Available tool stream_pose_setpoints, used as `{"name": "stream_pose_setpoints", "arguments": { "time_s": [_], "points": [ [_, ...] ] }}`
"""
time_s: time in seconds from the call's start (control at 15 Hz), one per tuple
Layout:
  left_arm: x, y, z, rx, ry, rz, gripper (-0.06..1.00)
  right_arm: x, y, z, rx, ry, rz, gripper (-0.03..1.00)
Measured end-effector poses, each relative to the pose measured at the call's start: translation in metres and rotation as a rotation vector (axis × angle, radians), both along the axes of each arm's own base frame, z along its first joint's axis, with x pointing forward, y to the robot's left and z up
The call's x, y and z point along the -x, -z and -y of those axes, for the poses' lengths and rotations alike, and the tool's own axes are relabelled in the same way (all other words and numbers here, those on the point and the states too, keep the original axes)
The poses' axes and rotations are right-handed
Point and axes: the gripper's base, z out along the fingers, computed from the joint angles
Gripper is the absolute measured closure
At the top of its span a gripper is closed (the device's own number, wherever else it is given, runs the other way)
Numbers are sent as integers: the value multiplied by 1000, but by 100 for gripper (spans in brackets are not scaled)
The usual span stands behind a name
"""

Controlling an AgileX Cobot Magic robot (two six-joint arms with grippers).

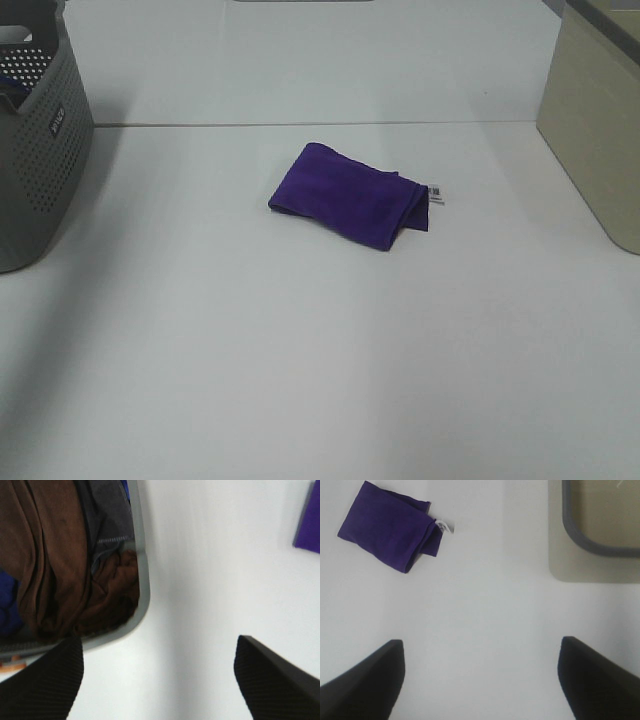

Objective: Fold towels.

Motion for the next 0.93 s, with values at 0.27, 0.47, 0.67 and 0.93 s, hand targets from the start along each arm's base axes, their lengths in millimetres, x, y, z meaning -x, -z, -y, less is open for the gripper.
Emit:
{"name": "stream_pose_setpoints", "arguments": {
  "time_s": [0.27,0.47,0.67,0.93],
  "points": [
    [127,18,-3,5,-4,109,18,122,20,-3,5,0,169,15],
    [224,51,-6,6,-7,292,18,210,61,-6,10,-1,388,15],
    [271,79,-8,6,-4,382,18,243,81,-7,18,-1,515,15],
    [309,98,-8,12,-1,534,18,235,110,-5,42,-3,452,15]
  ]
}}
